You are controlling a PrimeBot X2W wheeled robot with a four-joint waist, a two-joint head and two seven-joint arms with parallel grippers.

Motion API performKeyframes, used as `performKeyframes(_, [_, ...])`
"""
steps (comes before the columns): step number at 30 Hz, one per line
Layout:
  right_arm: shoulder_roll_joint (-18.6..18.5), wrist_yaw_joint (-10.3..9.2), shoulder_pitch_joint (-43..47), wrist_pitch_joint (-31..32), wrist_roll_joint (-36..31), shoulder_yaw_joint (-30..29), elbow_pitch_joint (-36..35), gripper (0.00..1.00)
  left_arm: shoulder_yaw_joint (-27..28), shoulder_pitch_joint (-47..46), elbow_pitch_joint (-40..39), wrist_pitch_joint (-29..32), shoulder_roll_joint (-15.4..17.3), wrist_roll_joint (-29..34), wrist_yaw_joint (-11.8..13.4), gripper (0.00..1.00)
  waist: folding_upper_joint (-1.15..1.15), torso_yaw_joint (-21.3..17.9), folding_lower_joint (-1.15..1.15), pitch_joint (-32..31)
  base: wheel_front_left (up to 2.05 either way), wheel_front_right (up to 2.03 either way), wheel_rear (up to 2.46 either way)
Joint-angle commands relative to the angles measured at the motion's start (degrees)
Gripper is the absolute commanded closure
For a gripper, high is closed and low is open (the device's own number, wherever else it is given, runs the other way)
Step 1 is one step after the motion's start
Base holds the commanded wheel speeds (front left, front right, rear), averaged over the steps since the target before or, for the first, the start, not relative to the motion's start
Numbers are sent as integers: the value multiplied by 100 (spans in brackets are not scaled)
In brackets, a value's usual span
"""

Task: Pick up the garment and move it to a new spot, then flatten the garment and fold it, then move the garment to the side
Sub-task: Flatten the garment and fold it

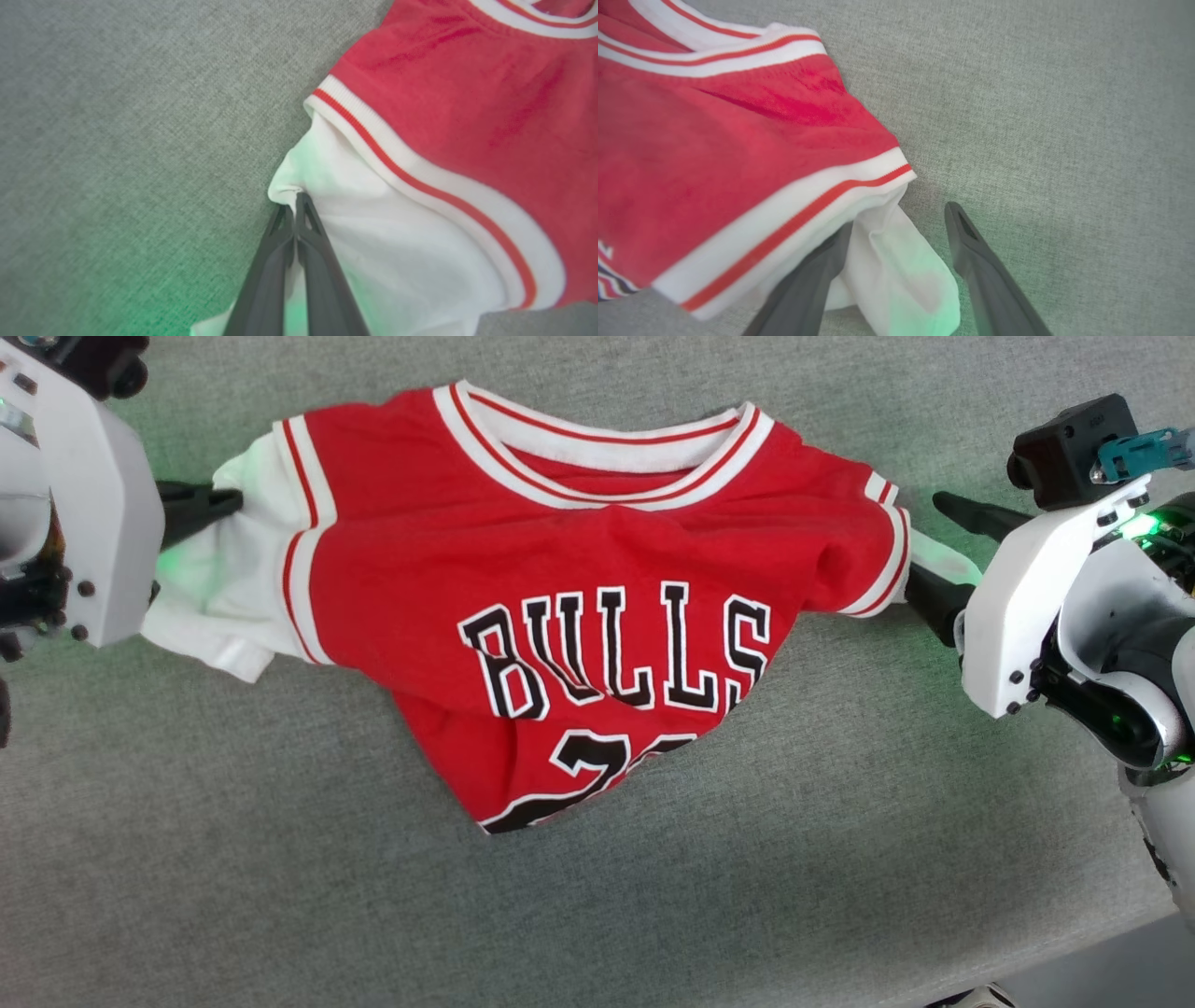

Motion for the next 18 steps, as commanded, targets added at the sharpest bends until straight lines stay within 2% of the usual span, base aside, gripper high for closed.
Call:
performKeyframes(1, [-19,-4,-17,26,92,31,-11,17,-247,340,66,71,-129,31,17,100,0,1,0,-2,0,0,0])
performKeyframes(6, [-65,-4,2,121,148,140,20,76,-249,309,44,45,-135,10,17,100,0,8,0,21,0,0,0])
performKeyframes(7, [-54,-4,17,153,177,151,30,96,-249,304,38,39,-139,2,17,100,0,12,0,25,0,0,0])
performKeyframes(8, [-49,-4,31,189,194,171,34,100,-250,300,37,36,-142,-5,17,100,0,15,0,28,0,0,0])
performKeyframes(18, [-47,-4,24,121,170,63,46,100,-242,381,67,-20,-179,-49,16,100,0,32,0,-45,0,0,0])
